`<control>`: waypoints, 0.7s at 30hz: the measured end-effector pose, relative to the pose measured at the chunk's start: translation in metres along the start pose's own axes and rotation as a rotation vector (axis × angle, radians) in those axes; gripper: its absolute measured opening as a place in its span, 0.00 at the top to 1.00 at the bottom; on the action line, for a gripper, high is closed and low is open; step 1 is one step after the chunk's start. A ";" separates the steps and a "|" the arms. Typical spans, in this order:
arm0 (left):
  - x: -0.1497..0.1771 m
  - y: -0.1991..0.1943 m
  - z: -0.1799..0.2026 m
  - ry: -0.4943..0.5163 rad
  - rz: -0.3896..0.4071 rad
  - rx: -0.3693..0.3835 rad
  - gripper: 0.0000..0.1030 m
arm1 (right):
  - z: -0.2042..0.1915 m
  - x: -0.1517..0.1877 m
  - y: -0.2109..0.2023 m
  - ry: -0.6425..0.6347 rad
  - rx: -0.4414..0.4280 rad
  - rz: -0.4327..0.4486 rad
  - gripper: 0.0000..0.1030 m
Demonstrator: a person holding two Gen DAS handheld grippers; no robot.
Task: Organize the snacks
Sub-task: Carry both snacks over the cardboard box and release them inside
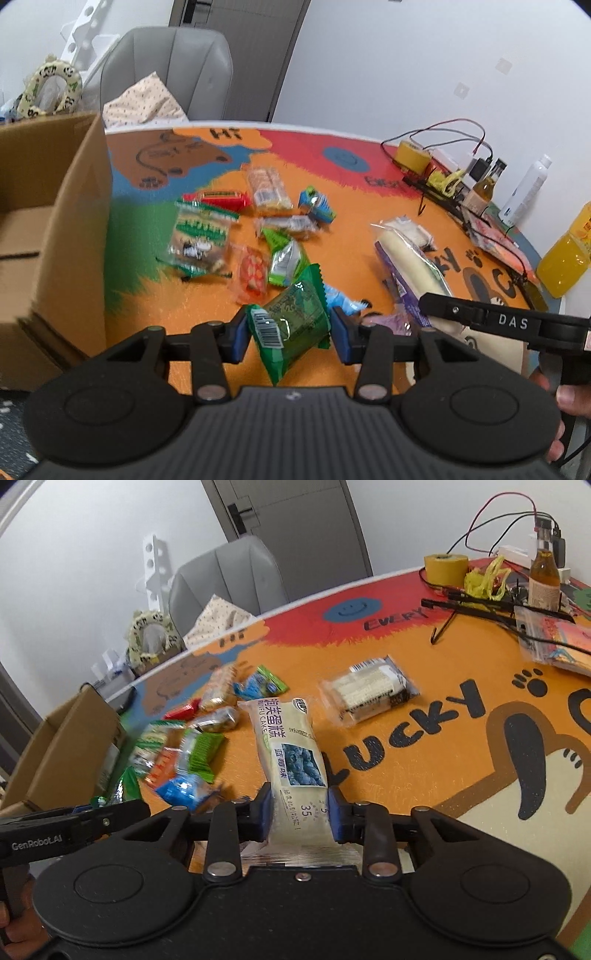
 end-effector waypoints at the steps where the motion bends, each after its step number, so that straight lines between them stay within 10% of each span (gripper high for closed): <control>1: -0.002 -0.002 0.000 0.002 0.005 0.002 0.57 | -0.003 -0.001 -0.002 -0.003 -0.002 0.006 0.73; 21: -0.037 -0.072 -0.032 0.011 0.135 -0.056 0.57 | -0.081 -0.019 -0.018 -0.052 -0.059 0.075 0.73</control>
Point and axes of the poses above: each gripper's, at about its wrist camera, not at the fingertips, and y roughly the way its jaws point, z to its right, x to its underside, the point moved 2 cm from there along y, roughly the way its jaws point, and after that the axes turned 4 degrees about -z, right-handed, at the moved point
